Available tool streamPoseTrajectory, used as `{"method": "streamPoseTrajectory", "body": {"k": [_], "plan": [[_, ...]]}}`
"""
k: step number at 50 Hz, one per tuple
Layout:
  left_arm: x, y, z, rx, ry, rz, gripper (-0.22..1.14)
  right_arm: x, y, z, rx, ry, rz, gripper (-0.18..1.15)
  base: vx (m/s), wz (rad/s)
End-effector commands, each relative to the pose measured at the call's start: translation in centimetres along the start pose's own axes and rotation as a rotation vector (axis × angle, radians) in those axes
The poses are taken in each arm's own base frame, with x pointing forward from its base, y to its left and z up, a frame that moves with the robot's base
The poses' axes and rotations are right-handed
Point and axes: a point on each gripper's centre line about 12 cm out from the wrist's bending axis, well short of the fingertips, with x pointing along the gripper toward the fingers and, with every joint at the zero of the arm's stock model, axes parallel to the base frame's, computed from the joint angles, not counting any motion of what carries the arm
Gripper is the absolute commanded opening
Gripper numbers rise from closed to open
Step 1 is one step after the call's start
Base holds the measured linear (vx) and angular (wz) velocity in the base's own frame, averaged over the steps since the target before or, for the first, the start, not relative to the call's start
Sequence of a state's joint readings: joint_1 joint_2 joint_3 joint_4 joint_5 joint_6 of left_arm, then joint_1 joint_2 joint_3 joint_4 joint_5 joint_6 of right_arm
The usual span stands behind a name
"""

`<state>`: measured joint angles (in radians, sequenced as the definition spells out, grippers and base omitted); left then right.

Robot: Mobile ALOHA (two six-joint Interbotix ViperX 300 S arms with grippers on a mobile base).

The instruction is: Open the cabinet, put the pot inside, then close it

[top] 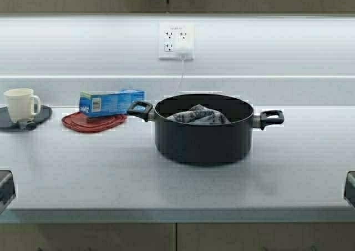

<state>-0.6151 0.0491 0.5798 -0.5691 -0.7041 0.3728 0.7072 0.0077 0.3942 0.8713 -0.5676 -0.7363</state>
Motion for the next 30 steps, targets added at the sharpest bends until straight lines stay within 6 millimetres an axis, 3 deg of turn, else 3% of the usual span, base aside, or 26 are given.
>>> {"method": "streamPoseTrajectory", "body": {"k": [1, 17, 30], "plan": [[-2.8, 0.0, 3.5, -0.037, -0.022, -0.048, 0.03, -3.6, -0.7, 2.8, 0.040, 0.017, 0.080, 0.07, 0.01, 0.01], [-8.7, 0.1, 6.6, 0.002, 0.073, -0.196, 0.03, -10.4, -2.4, 3.1, -0.010, 0.093, 0.222, 0.07, -0.03, 0.00], [-12.5, 4.4, 7.2, 0.006, 0.117, -0.143, 0.03, -13.2, -5.7, 2.8, -0.037, 0.153, 0.231, 0.07, -0.11, -0.02]]}}
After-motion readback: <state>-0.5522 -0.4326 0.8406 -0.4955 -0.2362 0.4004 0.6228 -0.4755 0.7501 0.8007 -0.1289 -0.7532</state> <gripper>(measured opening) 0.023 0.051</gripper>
